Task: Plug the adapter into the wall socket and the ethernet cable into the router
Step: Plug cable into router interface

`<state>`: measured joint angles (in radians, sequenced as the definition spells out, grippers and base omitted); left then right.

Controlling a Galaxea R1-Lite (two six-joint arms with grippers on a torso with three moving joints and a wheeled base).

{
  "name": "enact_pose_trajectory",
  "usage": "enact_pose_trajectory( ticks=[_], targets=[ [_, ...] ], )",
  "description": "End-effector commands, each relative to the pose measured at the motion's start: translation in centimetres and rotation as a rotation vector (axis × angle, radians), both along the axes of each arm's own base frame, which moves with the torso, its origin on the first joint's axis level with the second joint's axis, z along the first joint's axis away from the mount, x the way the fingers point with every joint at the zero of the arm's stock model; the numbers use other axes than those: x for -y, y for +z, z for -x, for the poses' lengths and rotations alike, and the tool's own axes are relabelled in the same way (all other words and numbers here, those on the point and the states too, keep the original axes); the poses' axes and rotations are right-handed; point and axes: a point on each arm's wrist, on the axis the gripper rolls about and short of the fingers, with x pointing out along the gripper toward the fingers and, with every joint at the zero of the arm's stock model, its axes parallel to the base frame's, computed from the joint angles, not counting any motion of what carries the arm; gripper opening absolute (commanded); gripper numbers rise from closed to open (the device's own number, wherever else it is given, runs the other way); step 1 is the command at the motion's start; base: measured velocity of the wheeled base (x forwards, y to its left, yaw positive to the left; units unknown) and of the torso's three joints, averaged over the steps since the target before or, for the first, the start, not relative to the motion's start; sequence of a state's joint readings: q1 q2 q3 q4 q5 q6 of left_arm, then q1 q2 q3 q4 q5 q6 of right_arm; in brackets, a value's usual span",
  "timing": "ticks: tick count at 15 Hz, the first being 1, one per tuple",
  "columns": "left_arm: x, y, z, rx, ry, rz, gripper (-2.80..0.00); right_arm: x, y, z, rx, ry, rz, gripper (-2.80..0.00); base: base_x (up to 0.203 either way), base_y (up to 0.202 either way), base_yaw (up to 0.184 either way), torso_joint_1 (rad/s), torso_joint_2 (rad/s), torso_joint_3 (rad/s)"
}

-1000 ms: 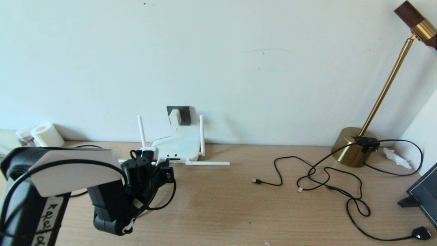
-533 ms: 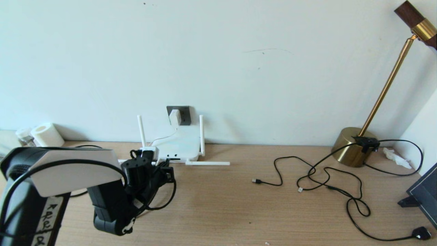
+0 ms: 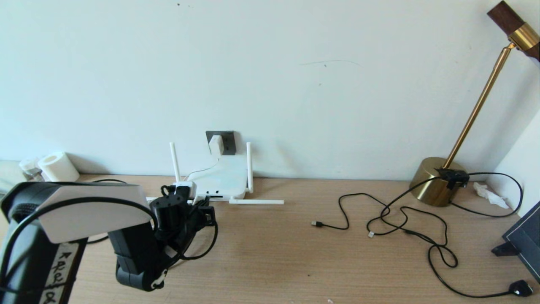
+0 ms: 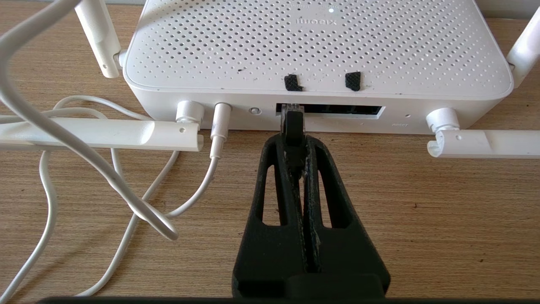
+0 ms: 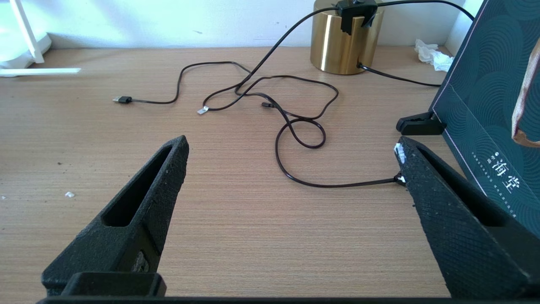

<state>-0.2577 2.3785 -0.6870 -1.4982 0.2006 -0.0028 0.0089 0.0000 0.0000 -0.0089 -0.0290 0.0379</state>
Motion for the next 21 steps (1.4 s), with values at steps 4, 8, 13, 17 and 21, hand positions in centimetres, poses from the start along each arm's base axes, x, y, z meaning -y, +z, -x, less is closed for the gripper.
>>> enact_pose_trajectory(
  ticks=[4, 8, 13, 17, 21],
  targets=[
    [-0.03, -0.04, -0.12, 0.007, 0.004, 0.003, -2.8, 0.0, 0.0, 0.0, 0.0, 0.0, 0.0, 0.0, 0.0, 0.0, 0.0, 0.0, 0.0, 0.0],
    [0.05, 0.0, -0.23, 0.012, 0.002, 0.005, -2.8, 0.0, 0.0, 0.0, 0.0, 0.0, 0.0, 0.0, 0.0, 0.0, 0.0, 0.0, 0.0, 0.0],
    [0.06, 0.06, -0.33, 0.016, 0.002, 0.006, -2.8, 0.0, 0.01, -0.01, -0.001, 0.0, 0.0, 0.0, 0.0, 0.0, 0.0, 0.0, 0.0, 0.0],
    [0.04, 0.07, -0.33, 0.016, 0.002, 0.006, -2.8, 0.0, 0.01, -0.01, -0.001, 0.0, 0.0, 0.0, 0.0, 0.0, 0.0, 0.0, 0.0, 0.0],
    [0.08, 0.1, -0.29, 0.016, 0.001, 0.006, -2.8, 0.0, 0.01, -0.01, -0.001, 0.0, 0.0, 0.0, 0.0, 0.0, 0.0, 0.0, 0.0, 0.0]
  ],
)
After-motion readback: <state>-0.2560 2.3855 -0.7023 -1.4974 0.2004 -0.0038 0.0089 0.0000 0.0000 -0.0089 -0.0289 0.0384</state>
